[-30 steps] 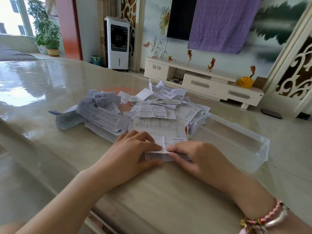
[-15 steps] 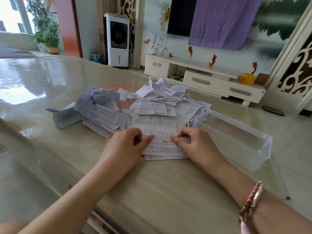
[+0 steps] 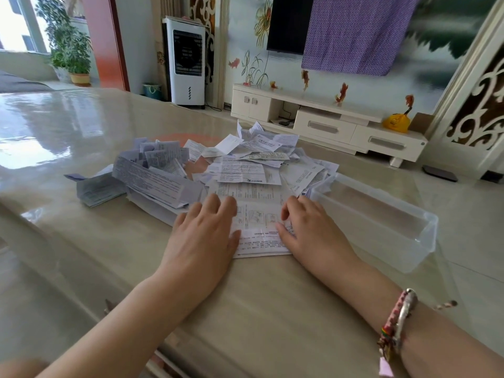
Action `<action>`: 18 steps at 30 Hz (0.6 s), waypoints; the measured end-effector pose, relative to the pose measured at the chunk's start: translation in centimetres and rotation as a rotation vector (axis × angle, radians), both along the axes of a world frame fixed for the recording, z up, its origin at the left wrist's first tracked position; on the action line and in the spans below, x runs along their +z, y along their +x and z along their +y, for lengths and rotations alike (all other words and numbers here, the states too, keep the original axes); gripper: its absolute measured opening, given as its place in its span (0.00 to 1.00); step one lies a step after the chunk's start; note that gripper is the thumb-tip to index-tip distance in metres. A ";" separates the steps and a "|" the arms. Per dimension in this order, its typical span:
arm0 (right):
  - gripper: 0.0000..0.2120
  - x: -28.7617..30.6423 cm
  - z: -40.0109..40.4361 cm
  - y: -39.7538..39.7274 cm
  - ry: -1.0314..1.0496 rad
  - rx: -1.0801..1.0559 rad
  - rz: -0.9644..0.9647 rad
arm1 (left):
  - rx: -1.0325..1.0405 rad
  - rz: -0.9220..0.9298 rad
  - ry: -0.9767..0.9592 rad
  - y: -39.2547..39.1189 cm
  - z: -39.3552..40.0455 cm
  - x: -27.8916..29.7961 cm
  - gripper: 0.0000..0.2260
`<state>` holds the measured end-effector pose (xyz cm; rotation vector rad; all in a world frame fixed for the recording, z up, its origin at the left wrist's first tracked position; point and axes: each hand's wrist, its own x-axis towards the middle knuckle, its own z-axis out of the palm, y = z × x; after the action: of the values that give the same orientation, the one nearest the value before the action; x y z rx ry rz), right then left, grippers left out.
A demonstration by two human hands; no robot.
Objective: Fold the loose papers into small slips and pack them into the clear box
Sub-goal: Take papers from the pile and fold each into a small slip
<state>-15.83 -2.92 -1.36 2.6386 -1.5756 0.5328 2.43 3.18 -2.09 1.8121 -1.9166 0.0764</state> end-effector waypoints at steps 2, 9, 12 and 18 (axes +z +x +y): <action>0.05 -0.1 0.1 -0.3 -0.114 0.046 0.012 | -0.110 0.001 -0.049 0.1 -0.3 -0.3 0.13; 0.07 0.0 0.6 -1.2 -0.025 0.311 -0.048 | -0.250 -0.046 -0.081 0.9 -0.7 -0.4 0.14; 0.19 0.3 0.5 -1.6 0.063 0.348 -0.051 | -0.266 -0.028 -0.007 1.2 -0.8 -0.4 0.26; 0.25 0.4 0.5 -1.7 0.093 0.350 -0.074 | -0.290 -0.015 -0.007 1.6 -1.1 0.1 0.28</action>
<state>-17.53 -2.39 -0.93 3.0190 -1.1810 0.5873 4.01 2.11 -1.99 1.5145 -2.1646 -0.0028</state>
